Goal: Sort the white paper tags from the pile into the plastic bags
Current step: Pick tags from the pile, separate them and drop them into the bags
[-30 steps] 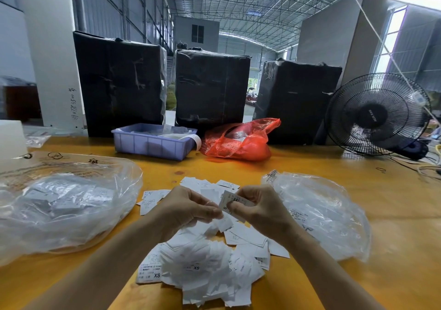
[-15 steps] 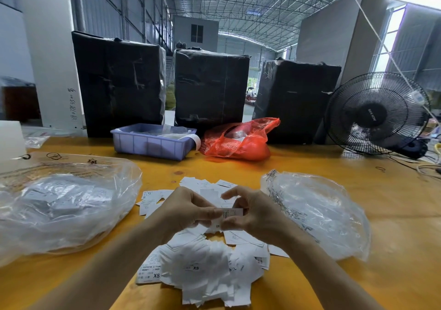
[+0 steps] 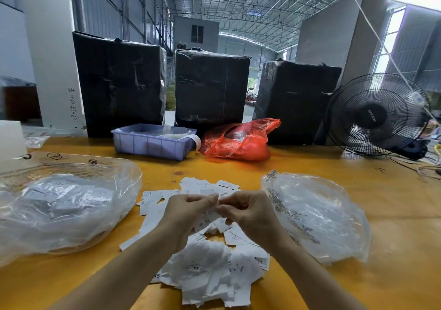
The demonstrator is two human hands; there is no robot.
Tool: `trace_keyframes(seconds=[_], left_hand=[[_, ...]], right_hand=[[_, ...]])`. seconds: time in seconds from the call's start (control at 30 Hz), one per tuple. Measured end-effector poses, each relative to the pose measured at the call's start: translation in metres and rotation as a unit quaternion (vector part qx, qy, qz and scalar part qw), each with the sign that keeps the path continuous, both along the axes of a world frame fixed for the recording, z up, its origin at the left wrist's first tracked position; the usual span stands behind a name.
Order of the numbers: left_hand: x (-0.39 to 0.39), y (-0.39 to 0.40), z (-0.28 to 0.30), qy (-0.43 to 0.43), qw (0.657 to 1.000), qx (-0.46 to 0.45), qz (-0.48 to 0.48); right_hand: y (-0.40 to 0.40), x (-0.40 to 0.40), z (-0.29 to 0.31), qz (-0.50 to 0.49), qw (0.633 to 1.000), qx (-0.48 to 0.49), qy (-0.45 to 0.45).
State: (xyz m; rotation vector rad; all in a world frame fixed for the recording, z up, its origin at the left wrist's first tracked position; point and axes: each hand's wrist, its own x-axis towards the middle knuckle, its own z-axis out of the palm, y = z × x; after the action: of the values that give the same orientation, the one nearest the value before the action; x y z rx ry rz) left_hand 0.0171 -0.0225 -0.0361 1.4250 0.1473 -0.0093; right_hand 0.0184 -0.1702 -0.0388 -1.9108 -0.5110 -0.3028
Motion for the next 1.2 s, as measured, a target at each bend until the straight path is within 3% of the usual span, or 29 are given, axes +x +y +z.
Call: trace_keyframes(seconds=[0.17, 0.27, 0.33, 0.53, 0.77, 0.97, 1.1, 1.2], left_hand=[[0.000, -0.001, 0.000, 0.033, 0.995, -0.097, 0.020], [0.000, -0.004, 0.000, 0.033, 0.993, -0.110, 0.007], [0.001, -0.005, 0.000, 0.032, 0.993, -0.116, 0.012], [0.002, -0.004, -0.001, 0.039, 0.992, -0.116, 0.009], [0.000, -0.004, 0.003, 0.056, 0.996, -0.060, -0.047], [0.005, 0.007, -0.006, 0.056, 0.994, -0.032, -0.092], [0.008, 0.009, -0.006, 0.031, 0.997, 0.002, -0.074], [0.009, 0.026, 0.010, -0.022, 0.996, 0.084, -0.027]], right_hand=[[0.009, -0.005, -0.001, -0.014, 1.000, 0.006, -0.005], [0.017, -0.009, -0.004, -0.016, 1.000, -0.009, -0.015], [0.019, -0.009, -0.005, -0.051, 0.998, 0.031, -0.014], [0.018, -0.008, -0.005, -0.018, 0.998, 0.047, -0.025], [0.004, -0.002, 0.001, -0.046, 0.966, 0.213, 0.140], [0.000, 0.003, 0.001, -0.079, 0.927, 0.269, 0.250], [-0.001, 0.002, 0.003, -0.074, 0.918, 0.279, 0.274], [-0.017, 0.005, 0.015, -0.110, 0.943, 0.261, 0.178]])
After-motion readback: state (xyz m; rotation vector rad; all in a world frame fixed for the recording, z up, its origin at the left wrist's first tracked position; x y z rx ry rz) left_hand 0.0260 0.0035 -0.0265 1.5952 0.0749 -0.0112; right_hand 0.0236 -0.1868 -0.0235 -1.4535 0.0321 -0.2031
